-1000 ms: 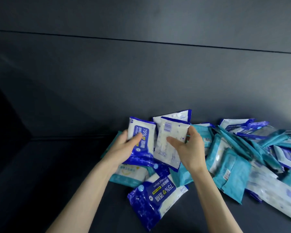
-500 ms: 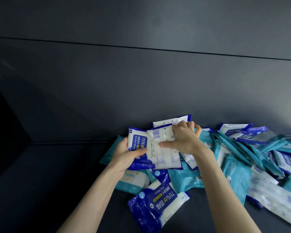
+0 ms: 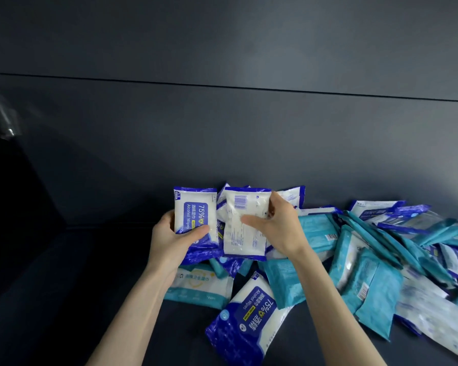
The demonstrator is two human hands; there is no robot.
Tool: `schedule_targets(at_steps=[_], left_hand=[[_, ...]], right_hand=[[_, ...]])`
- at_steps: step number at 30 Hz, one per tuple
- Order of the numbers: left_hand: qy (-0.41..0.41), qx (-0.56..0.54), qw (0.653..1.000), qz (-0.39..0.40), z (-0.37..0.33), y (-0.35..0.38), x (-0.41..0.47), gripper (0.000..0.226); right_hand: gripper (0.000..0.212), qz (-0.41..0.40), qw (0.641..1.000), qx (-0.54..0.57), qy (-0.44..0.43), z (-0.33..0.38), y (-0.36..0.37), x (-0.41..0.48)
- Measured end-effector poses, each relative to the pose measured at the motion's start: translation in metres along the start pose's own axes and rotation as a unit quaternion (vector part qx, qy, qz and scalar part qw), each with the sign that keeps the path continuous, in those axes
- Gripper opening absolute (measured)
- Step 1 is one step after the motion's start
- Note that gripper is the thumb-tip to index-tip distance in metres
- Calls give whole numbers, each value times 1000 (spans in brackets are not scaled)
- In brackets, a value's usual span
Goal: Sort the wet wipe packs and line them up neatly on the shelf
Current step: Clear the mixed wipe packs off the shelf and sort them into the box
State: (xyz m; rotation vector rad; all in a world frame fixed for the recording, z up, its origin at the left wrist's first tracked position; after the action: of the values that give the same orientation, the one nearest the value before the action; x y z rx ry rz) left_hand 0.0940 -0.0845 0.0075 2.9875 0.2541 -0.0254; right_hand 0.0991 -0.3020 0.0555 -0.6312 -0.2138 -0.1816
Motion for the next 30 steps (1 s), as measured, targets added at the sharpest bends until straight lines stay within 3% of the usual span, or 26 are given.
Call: schedule_targets(at_steps=[6,11,14,16,20,25,30], left_hand=[[-10,5,1000,11,8,-12,-3,22],[13,113,993,38,14,-9,-1,29],[42,236,971,-1,13,-15,2,40],[54,254,966,-9,9,-15,-2,36],[68,125,989,25,6,-1,-17,28],[107,3,992,-64,-10,-17,-37,31],[97,-93,989,-67,-31,-40,-64,31]], right_hand=[[24,43,988,131,64,-17,17,-10],[28,55,979,174,92,-25,24,-18],[29,51,981,167,83,-26,25,-19],[31,52,981,171,79,-25,26,-20],[31,47,978,192,68,-22,25,-26],[27,3,967,250,49,-11,14,-38],[24,8,956,288,51,13,13,-59]])
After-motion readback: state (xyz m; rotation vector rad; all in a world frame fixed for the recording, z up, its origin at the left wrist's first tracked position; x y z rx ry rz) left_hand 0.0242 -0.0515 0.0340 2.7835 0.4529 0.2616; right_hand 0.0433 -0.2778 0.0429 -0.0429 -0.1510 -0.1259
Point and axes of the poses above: each hand's wrist, its own x-axis towards the middle knuckle, its own y-axis out of the palm, z = x × y, the point moved 8 cm from there along x, towards the middle knuckle, and after that the axes turned 6 degrees about -x, right-handed, at the moved point
